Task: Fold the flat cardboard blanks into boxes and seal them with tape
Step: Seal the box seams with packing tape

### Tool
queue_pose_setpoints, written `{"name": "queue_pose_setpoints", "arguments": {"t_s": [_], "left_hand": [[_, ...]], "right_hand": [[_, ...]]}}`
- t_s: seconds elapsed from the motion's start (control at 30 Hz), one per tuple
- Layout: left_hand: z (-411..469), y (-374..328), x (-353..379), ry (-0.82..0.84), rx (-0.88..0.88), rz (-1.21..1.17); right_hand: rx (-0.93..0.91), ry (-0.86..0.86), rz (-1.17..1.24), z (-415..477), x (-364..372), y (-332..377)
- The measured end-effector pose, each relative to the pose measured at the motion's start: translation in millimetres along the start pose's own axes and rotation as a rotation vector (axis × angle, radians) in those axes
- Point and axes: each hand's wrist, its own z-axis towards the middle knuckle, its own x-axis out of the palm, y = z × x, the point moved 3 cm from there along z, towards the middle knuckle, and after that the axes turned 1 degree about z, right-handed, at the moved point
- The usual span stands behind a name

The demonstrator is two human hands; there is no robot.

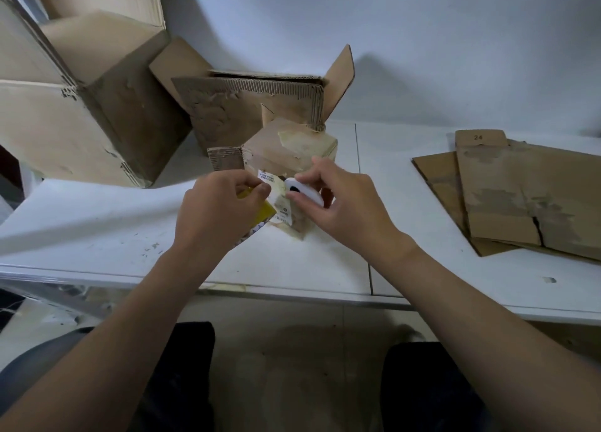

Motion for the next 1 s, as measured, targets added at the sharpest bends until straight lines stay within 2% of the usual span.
{"name": "queue_pose_setpoints", "arguments": {"t_s": [0.3,0.57,0.77,0.9,1.0], "left_hand": [[4,1,4,0.023,0.0,0.028],[6,8,8,0.045,-0.023,0.062],[6,20,-1,0.031,-0.046,0.071],[1,23,1,0.101,-0.048,0.076],[-3,25,4,0.136,-0.057,0.09]], "right_hand": [[-0.019,-0.059,-0.261,6,14,-2],[-0.14,0.081,-0.298,0,16,-13],[-0.264,0.123,-0.355,-12,11,-29],[-0.206,0.212,-0.272,-19,-1,-37],[0.0,0.383,-0.263,-35,-3,-59]]}}
